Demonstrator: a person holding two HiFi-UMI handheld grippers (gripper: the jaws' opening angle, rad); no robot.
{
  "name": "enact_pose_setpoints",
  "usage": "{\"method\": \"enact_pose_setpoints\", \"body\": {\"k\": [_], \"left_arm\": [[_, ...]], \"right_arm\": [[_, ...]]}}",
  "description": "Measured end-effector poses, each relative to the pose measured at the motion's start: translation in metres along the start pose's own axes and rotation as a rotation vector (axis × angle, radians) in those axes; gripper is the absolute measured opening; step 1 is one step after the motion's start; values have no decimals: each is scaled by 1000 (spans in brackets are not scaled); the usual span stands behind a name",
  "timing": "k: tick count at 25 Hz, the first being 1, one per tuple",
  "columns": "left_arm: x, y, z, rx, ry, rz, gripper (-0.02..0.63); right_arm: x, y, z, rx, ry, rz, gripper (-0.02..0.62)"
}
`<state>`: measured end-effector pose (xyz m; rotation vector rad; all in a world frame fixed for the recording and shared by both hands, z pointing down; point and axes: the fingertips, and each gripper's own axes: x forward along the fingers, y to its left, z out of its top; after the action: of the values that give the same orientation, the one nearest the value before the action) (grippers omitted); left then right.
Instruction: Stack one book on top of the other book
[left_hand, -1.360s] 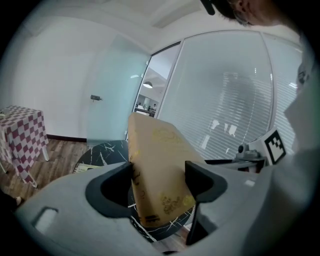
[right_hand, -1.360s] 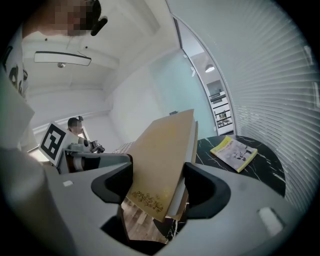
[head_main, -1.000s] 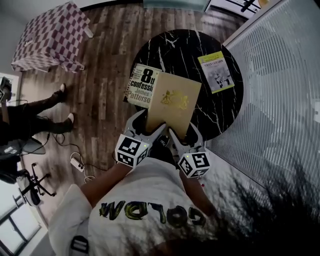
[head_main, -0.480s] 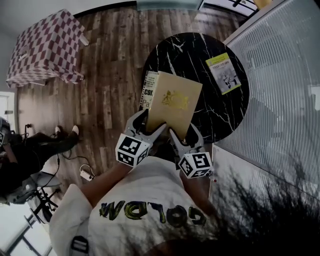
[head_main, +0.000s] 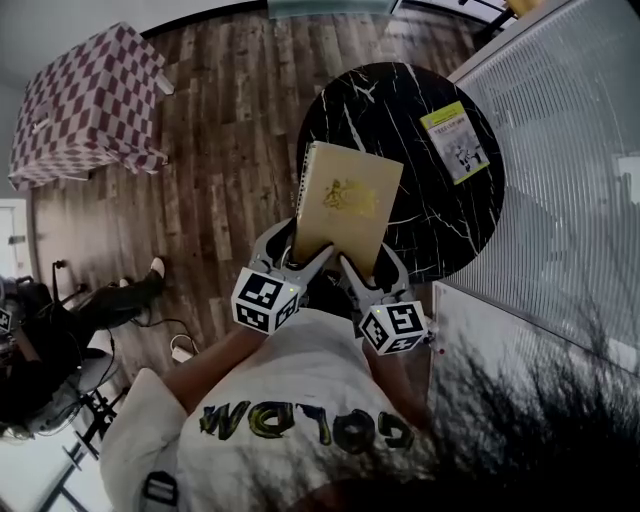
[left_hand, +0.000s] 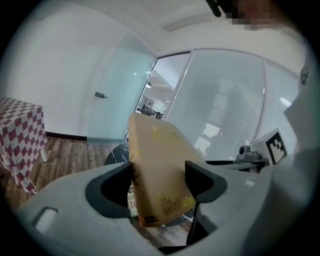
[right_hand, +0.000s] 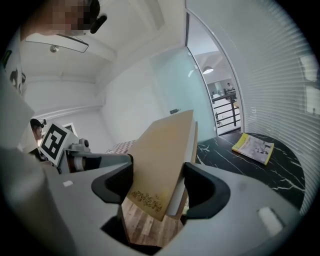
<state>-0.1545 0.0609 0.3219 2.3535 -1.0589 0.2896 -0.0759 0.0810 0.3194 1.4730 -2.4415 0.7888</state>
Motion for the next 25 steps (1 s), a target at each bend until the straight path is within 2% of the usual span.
{"method": "enact_pose_setpoints", "body": {"k": [13, 25], "left_arm": [[13, -4, -10, -26, 12, 20, 339], [47, 20, -21, -39, 64, 33, 339]], "right_arm": [[0, -15, -7, 1, 37, 13, 322], [33, -42, -18, 19, 81, 27, 322]]}}
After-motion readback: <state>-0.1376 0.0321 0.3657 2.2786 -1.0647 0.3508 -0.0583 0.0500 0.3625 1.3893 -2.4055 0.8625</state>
